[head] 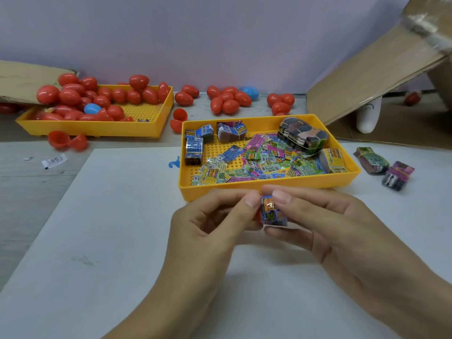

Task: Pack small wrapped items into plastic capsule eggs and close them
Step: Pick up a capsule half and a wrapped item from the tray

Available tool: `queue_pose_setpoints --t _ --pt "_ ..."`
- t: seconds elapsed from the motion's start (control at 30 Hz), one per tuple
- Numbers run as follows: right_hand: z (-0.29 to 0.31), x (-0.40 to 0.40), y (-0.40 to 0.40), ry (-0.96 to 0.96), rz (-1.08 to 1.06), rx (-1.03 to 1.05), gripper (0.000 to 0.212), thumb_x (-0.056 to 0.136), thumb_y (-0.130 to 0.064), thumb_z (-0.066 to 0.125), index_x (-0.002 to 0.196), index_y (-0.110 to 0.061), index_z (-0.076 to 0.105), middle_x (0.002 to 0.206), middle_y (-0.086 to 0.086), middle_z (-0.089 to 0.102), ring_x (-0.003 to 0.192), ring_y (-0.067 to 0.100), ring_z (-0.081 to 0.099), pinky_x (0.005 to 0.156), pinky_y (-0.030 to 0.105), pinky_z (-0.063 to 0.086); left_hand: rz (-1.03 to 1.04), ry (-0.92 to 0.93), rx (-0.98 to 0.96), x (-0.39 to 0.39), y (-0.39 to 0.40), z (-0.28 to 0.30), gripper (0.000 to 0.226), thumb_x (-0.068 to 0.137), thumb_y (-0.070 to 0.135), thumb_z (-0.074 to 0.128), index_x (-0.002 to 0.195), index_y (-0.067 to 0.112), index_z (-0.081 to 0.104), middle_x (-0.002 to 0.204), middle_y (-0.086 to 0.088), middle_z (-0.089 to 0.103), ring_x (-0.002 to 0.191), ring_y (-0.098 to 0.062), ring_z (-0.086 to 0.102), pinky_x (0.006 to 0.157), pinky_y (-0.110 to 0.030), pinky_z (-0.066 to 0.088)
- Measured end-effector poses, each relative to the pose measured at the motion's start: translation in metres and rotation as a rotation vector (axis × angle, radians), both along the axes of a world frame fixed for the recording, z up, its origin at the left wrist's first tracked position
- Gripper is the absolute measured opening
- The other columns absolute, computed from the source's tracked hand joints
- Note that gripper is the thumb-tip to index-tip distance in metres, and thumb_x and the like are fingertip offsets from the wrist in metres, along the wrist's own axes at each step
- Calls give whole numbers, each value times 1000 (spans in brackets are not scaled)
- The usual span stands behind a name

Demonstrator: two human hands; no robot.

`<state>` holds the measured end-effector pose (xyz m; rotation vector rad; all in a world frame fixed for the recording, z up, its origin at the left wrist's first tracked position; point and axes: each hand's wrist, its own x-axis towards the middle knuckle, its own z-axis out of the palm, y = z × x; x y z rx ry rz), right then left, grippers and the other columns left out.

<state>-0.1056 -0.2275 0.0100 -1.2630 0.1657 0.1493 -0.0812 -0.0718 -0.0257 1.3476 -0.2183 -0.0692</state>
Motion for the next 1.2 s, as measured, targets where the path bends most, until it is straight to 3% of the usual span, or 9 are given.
queue_pose_setpoints --t 0.23,0.33,0.47,0.63,0.73,0.83,0.93,1.03,1.2 --pt "-1 2 1 49 58 65 35 69 -34 69 98 -19 80 98 8 77 87 15 74 69 26 59 -31 17 4 -1 0 5 25 66 20 83 91 21 80 86 -10 77 79 -22 75 71 -20 56" --pt "2 5 -1 112 47 7 38 74 -44 66 98 -18 80 95 12 75 79 17 71 55 31 58 45 -93 54 1 2 6 30 60 12 89 89 19 81 89 -9 73 77 -15 72 71 -17 54" --pt "3 3 -2 72 88 -116 38 72 -47 67 77 -11 78 74 14 69 61 18 66 42 26 50 53 -148 59 1 3 5 33 62 8 84 93 18 78 93 -8 71 79 -14 70 72 -18 55" --pt "1 2 -6 -130 14 -178 34 64 -31 77 95 -18 80 82 12 75 69 21 72 50 26 54 -6 15 26 4 6 7 34 67 35 82 98 22 78 91 -6 75 82 -17 72 74 -22 56" --pt "-6 0 -6 -301 -31 -410 45 61 -23 91 103 -31 76 91 4 76 83 17 72 56 27 58 -51 193 -65 9 7 9 48 72 50 71 90 7 77 85 -28 67 71 -23 69 67 -28 58" --pt "-10 -2 -5 -415 -33 -545 39 69 -20 80 104 -36 74 95 -4 75 91 16 70 61 28 58 -102 205 -30 8 6 8 50 75 54 69 87 7 78 82 -28 69 67 -27 71 64 -31 59" --pt "-11 -1 -6 -461 -6 -586 39 73 -15 75 106 -36 73 99 -4 75 96 19 69 64 28 58 -80 109 -12 6 6 7 32 73 40 78 92 15 79 87 -12 76 77 -25 75 70 -29 59" --pt "-11 0 -8 -411 -23 -490 42 74 -11 69 108 -36 73 102 -6 74 95 15 69 60 26 57 -72 40 -12 7 9 6 37 67 26 83 103 22 78 99 -6 77 92 -21 74 79 -26 57" --pt "-4 4 -8 -153 9 -304 31 75 -41 66 89 -16 78 78 11 71 66 19 68 43 32 51 -72 -107 -1 8 8 6 39 68 2 79 102 20 75 101 -5 76 96 -16 72 79 -20 55"
